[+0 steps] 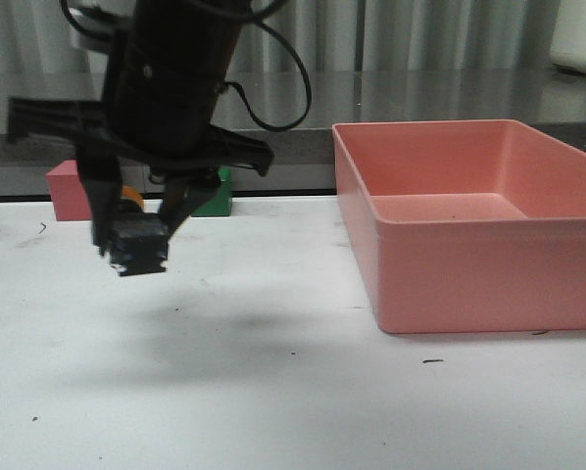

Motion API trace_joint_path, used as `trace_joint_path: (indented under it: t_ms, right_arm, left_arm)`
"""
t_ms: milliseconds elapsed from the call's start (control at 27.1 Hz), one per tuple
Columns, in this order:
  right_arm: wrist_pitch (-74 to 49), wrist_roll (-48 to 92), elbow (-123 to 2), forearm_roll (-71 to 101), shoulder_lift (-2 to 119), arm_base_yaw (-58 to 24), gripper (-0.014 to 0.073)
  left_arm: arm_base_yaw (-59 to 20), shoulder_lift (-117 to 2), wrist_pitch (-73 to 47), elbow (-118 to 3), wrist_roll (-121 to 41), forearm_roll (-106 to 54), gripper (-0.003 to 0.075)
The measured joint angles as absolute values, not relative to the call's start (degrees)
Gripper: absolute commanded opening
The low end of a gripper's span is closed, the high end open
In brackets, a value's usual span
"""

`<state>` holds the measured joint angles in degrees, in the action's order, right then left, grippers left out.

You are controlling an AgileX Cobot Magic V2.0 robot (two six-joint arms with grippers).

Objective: Place and stand button with both arms
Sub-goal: 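Lower the button onto the table near the cubes and open the right gripper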

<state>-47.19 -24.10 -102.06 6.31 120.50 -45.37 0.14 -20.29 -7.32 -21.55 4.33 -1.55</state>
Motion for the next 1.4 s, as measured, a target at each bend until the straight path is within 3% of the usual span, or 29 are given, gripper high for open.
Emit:
trace_joint_path:
  t_ms: [296, 739, 924, 1146, 1405]
  right_arm:
    - [-46.38, -48.99, -103.28, -6.29, 126.24, -45.17, 0.0183]
    - [-42.83, -52.34, -104.67, -5.44, 129.17, -45.65, 0.0188]
    - [-42.83, -52.34, -104.67, -5.44, 129.26, -45.65, 0.0296]
    - [-42.83, -52.34, -104.72, -4.53, 129.26, -45.65, 0.0537]
    - [-42.96, -52.34, -104.93, -2.5, 128.6, -45.65, 0.058]
  left_arm:
    - [0.14, -20.29, -7.32, -21.55, 4.33, -1.55, 0.0417]
    - [0.14, -20.29, -7.32, -21.55, 4.33, -1.55, 0.0417]
    - [0.14, -20.29, -7.32, -21.55, 4.33, -1.55, 0.0417]
    - [0.14, -20.29, -7.32, -21.55, 4.33, -1.55, 0.0417]
    - [0.14, -20.29, -7.32, -21.55, 4.33, -1.55, 0.0417]
